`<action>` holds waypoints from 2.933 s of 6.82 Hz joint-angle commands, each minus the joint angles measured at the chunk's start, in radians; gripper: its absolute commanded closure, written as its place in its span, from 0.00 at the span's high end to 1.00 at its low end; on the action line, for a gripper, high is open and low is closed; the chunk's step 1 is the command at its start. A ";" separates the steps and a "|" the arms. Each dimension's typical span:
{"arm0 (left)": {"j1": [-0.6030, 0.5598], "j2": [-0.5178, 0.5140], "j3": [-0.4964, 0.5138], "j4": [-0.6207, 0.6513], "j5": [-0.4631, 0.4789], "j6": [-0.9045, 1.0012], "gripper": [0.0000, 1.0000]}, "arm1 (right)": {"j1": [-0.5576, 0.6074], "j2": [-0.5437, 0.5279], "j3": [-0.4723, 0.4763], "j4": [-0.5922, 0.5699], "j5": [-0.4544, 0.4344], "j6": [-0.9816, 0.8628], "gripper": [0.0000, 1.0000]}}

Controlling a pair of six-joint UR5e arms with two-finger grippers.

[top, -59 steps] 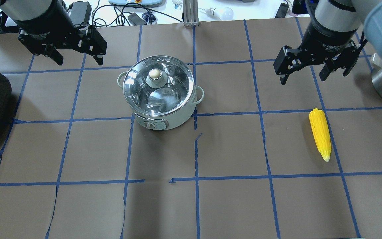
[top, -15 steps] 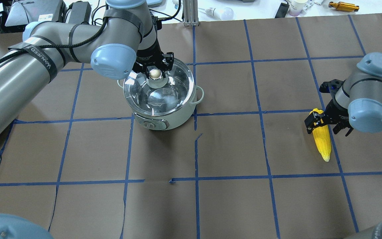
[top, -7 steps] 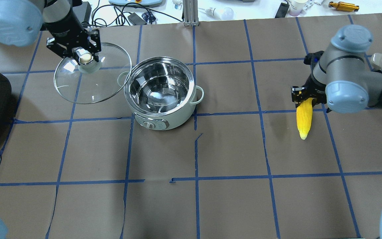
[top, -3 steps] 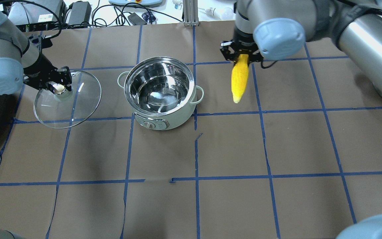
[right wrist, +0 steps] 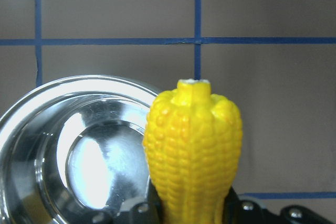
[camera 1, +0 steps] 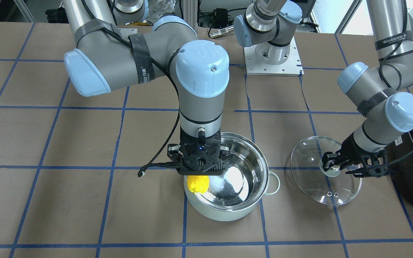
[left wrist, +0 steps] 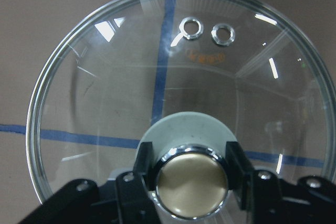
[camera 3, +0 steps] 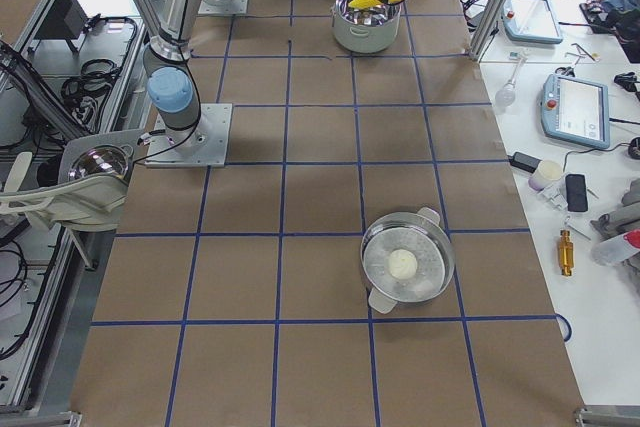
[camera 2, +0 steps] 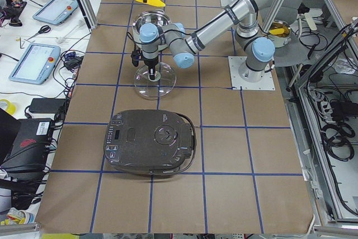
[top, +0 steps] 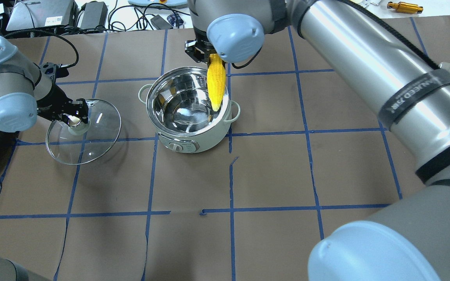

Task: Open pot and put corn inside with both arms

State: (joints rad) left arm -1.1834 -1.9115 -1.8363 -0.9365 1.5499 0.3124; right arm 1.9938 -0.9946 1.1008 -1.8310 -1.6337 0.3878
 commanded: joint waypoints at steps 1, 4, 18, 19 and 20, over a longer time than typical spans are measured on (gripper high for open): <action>0.014 -0.007 -0.001 0.005 0.006 0.028 0.09 | 0.040 0.053 -0.036 -0.011 0.011 -0.093 0.00; 0.041 -0.015 -0.003 0.005 0.004 0.028 0.09 | 0.089 0.117 -0.032 -0.102 0.011 -0.104 0.86; -0.400 0.204 0.417 -0.597 0.056 -0.424 1.00 | -0.444 -0.565 0.487 0.209 0.012 -0.434 1.00; -0.457 0.238 0.413 -0.597 0.111 -0.427 1.00 | -0.441 -0.597 0.488 0.263 0.023 -0.425 1.00; -0.478 0.265 0.399 -0.625 0.101 -0.427 1.00 | -0.440 -0.605 0.488 0.277 0.026 -0.422 1.00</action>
State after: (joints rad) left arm -1.6187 -1.6823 -1.4298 -1.5364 1.6384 -0.1124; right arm 1.5538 -1.5799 1.5870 -1.5882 -1.6140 -0.0363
